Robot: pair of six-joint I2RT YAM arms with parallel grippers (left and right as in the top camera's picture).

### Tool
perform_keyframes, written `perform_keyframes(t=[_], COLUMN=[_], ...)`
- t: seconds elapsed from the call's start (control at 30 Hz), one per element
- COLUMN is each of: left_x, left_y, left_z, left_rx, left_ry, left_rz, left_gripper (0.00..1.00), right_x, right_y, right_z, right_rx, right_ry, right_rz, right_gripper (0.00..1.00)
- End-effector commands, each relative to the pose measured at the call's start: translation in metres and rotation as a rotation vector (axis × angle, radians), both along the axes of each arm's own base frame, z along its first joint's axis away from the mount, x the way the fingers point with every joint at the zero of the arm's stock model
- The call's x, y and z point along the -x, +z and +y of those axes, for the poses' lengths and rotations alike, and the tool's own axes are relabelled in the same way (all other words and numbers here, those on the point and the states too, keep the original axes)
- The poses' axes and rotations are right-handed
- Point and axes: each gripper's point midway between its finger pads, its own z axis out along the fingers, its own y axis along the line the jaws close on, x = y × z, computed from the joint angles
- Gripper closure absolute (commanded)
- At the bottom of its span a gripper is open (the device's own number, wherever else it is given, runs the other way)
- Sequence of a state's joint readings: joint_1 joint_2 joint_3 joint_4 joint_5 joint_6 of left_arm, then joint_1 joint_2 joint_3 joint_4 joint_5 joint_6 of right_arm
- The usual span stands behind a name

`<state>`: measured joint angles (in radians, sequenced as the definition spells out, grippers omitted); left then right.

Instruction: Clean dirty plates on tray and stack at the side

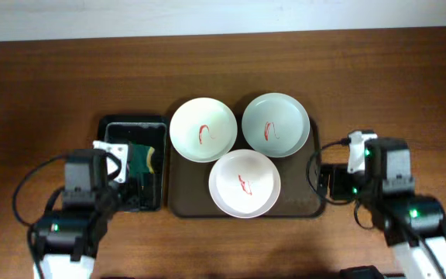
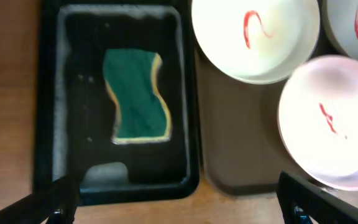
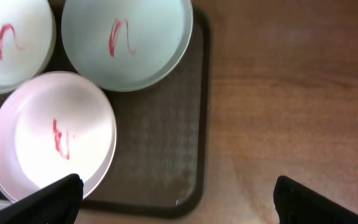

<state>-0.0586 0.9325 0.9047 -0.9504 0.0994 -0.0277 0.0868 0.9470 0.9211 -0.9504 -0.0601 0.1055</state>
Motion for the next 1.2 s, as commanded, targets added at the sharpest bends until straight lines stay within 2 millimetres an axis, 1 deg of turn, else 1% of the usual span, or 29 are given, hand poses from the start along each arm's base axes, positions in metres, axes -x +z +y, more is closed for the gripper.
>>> perform_keyframes(t=[0.0, 0.03, 0.07, 0.13, 0.17, 0.2, 0.23, 0.3, 0.33, 0.37, 0.4, 0.43, 0.47, 0.5, 0.53, 0.57, 0.6, 0.63, 0.7, 0.77, 0.83, 0.87, 0.9, 0.97, 1.0, 1.03, 1.07, 1.1, 1.17], left_x=[-0.006, -0.010, -0.017, -0.029, -0.036, -0.054, -0.060, -0.070, -0.077, -0.081, -0.082, -0.083, -0.083, -0.082, -0.080, -0.079, -0.078, -0.078, -0.077, -0.080, -0.084, -0.080, -0.073, -0.055, -0.047, -0.042, -0.042, -0.045, -0.058], left_y=[-0.003, -0.005, -0.008, -0.028, -0.037, -0.058, -0.067, -0.089, -0.106, -0.115, -0.128, -0.141, -0.148, -0.155, -0.161, -0.162, -0.162, -0.162, -0.159, -0.140, -0.115, -0.112, -0.115, -0.130, -0.136, -0.140, -0.139, -0.136, -0.118], left_z=[-0.013, -0.013, -0.007, 0.034, 0.036, 0.040, 0.042, 0.042, 0.036, 0.033, 0.031, 0.031, 0.029, 0.028, 0.028, 0.027, 0.026, 0.021, 0.021, 0.021, 0.021, 0.021, 0.021, 0.021, 0.021, 0.021, 0.017, 0.015, 0.015], left_rx=[0.070, 0.068, 0.046, -0.060, -0.057, -0.063, -0.065, -0.072, -0.048, -0.031, -0.029, -0.032, -0.026, -0.022, -0.024, -0.018, -0.015, 0.010, 0.013, 0.012, 0.016, 0.016, 0.011, 0.003, 0.008, 0.008, 0.031, 0.042, 0.036], left_ry=[-0.030, -0.029, 0.003, 0.284, 0.292, 0.308, 0.312, 0.313, 0.297, 0.287, 0.284, 0.283, 0.279, 0.275, 0.275, 0.272, 0.270, 0.259, 0.257, 0.258, 0.257, 0.257, 0.257, 0.260, 0.281, 0.283, 0.273, 0.268, 0.231], left_rz=[0.039, 0.039, 0.040, 0.096, 0.114, 0.148, 0.162, 0.205, 0.235, 0.254, 0.281, 0.312, 0.328, 0.346, 0.367, 0.373, 0.377, 0.382, 0.387, 0.378, 0.349, 0.355, 0.384, 0.447, 0.470, 0.486, 0.489, 0.479, 0.411], left_gripper=[0.01, 0.01, 0.01, 0.01, 0.00, 0.00, 0.00, 0.04, 0.07, 0.10, 0.16, 0.25, 0.33, 0.48, 0.66, 0.78, 0.98, 1.00, 1.00, 1.00, 1.00, 1.00, 1.00, 1.00, 1.00, 1.00, 1.00, 1.00, 1.00], right_x=[-0.006, -0.009, -0.012, -0.013, -0.013, -0.013, -0.013, -0.013, -0.013, -0.013, -0.013, -0.013, -0.013, -0.013, -0.013, -0.013, -0.013, -0.013, -0.013, -0.009, -0.003, 0.000, 0.004, 0.007, 0.007, 0.006, 0.004, 0.002, -0.005], right_y=[0.002, -0.001, -0.004, -0.009, -0.009, -0.009, -0.009, -0.009, -0.009, -0.009, -0.009, -0.009, -0.009, -0.009, -0.009, -0.009, -0.009, -0.009, -0.009, -0.009, -0.011, -0.015, -0.021, -0.039, -0.049, -0.063, -0.075, -0.087, -0.105], right_z=[0.022, 0.027, 0.029, 0.030, 0.030, 0.030, 0.030, 0.030, 0.030, 0.030, 0.030, 0.030, 0.030, 0.030, 0.030, 0.030, 0.030, 0.030, 0.031, 0.036, 0.042, 0.043, 0.047, 0.060, 0.066, 0.070, 0.073, 0.078, 0.090], right_rx=[-0.108, -0.132, -0.142, -0.141, -0.141, -0.141, -0.141, -0.141, -0.141, -0.141, -0.141, -0.141, -0.141, -0.141, -0.141, -0.141, -0.141, -0.144, -0.147, -0.177, -0.202, -0.201, -0.199, -0.188, -0.182, -0.175, -0.173, -0.183, -0.215], right_ry=[0.062, 0.077, 0.083, 0.082, 0.081, 0.082, 0.082, 0.081, 0.081, 0.081, 0.081, 0.082, 0.081, 0.081, 0.081, 0.081, 0.081, 0.083, 0.086, 0.103, 0.119, 0.123, 0.135, 0.181, 0.197, 0.208, 0.212, 0.219, 0.242], right_rz=[0.048, 0.058, 0.067, 0.087, 0.088, 0.088, 0.087, 0.087, 0.088, 0.087, 0.087, 0.088, 0.087, 0.087, 0.087, 0.087, 0.087, 0.088, 0.089, 0.104, 0.132, 0.156, 0.192, 0.278, 0.321, 0.372, 0.413, 0.454, 0.494], right_gripper=[0.01, 0.01, 0.01, 0.00, 0.01, 0.01, 0.01, 0.01, 0.01, 0.01, 0.01, 0.01, 0.01, 0.01, 0.01, 0.01, 0.00, 0.00, 0.01, 0.01, 0.00, 0.04, 0.06, 0.14, 0.21, 0.25, 0.30, 0.33, 0.41])
